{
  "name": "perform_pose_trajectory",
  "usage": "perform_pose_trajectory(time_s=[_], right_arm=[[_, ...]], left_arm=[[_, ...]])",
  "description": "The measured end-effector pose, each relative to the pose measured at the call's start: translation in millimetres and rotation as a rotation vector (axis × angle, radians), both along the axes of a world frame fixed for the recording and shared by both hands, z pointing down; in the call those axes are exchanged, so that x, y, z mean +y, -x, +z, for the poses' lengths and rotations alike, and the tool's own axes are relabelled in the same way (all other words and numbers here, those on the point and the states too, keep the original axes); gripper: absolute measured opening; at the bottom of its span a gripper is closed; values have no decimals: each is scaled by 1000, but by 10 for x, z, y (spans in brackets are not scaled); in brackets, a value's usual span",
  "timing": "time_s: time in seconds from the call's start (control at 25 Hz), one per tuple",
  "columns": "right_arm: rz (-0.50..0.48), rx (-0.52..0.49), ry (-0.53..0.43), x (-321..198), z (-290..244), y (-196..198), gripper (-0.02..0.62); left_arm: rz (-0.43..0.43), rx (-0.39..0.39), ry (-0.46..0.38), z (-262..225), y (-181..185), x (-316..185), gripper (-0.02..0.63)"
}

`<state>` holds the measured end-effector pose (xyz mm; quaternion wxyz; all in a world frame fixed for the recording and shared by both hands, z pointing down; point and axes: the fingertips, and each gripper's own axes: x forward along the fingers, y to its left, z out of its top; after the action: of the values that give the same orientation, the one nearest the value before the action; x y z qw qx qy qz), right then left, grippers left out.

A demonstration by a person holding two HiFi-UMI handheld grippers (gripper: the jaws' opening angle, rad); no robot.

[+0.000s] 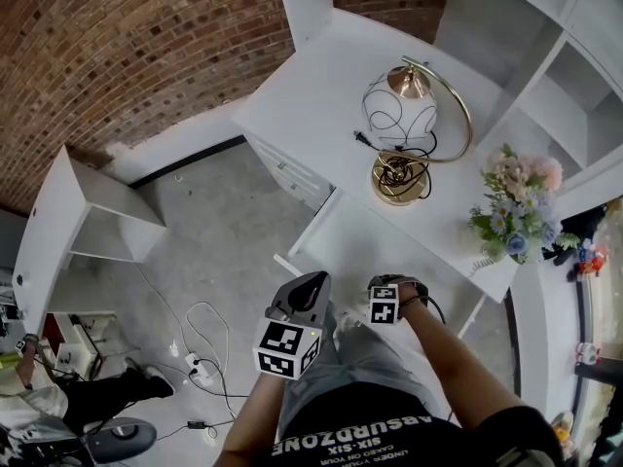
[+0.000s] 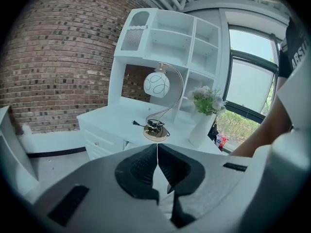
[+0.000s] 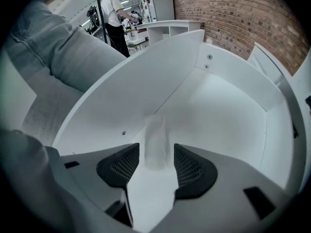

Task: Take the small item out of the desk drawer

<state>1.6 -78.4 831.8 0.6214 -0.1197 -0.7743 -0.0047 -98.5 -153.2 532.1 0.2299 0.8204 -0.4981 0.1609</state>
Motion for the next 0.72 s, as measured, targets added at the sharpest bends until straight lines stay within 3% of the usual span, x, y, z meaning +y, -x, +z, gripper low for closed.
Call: perform_pose_trajectory(time_s=[0.16,0.32,0.72], right_arm=[[11,1,5,19,46,-3,206],[15,1,3,31,50,-6,138],[48,-21,-16,-58,-57,16,135]], left_arm=[[-2,-2,1,20,21,5,6],[-3,-2,2,28,38,23,5],[-6,1,7,15,68,47,5]])
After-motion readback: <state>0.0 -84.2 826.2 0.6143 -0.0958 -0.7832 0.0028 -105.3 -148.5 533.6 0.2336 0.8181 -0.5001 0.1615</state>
